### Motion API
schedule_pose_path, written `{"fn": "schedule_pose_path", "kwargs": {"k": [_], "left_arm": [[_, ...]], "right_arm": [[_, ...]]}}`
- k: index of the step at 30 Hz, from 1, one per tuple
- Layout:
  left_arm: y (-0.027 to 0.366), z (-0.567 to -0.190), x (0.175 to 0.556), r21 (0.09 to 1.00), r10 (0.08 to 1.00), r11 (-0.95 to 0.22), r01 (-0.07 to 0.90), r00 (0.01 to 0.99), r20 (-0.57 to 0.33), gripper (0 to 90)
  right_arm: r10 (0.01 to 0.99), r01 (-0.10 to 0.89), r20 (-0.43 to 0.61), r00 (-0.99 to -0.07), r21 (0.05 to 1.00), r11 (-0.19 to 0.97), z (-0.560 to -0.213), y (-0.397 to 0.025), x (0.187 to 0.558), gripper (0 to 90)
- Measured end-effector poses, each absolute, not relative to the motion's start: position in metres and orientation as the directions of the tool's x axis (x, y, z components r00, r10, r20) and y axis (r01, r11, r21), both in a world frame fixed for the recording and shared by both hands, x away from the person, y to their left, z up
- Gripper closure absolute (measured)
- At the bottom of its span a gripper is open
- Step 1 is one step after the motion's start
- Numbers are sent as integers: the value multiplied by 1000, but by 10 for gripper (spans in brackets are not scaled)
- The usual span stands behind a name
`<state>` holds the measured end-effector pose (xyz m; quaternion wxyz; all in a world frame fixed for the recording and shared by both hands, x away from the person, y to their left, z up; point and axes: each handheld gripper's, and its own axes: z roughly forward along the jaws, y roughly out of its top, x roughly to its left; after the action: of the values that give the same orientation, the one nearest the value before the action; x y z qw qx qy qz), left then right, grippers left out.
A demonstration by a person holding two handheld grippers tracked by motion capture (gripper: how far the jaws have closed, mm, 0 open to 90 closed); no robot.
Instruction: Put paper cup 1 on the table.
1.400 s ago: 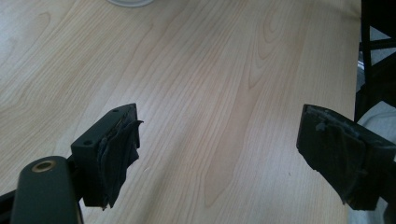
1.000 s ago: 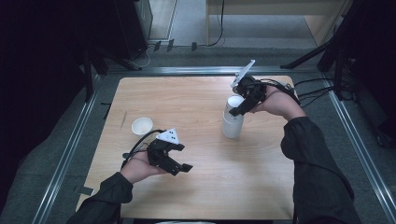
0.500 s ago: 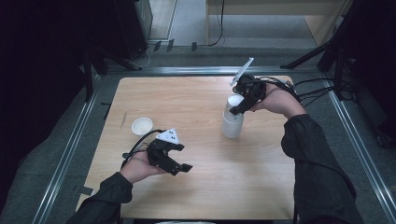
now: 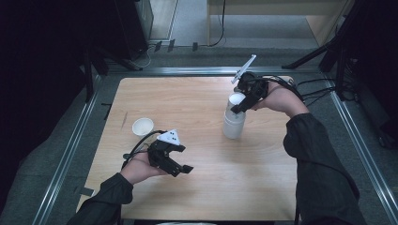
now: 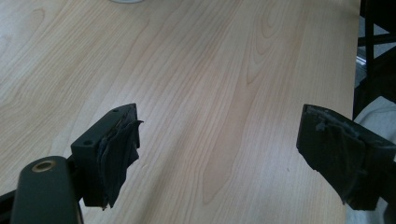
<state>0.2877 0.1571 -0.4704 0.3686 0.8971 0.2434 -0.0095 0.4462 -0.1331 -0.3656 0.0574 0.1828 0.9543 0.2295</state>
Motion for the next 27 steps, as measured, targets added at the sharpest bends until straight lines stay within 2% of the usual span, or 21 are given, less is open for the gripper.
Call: {"fn": "schedule_pose_path", "kwargs": {"k": [27], "left_arm": [[155, -471, 287, 652, 422, -618, 439, 885, -196, 136]], "right_arm": [[376, 316, -29, -926, 483, 816, -362, -136, 444, 353]]}}
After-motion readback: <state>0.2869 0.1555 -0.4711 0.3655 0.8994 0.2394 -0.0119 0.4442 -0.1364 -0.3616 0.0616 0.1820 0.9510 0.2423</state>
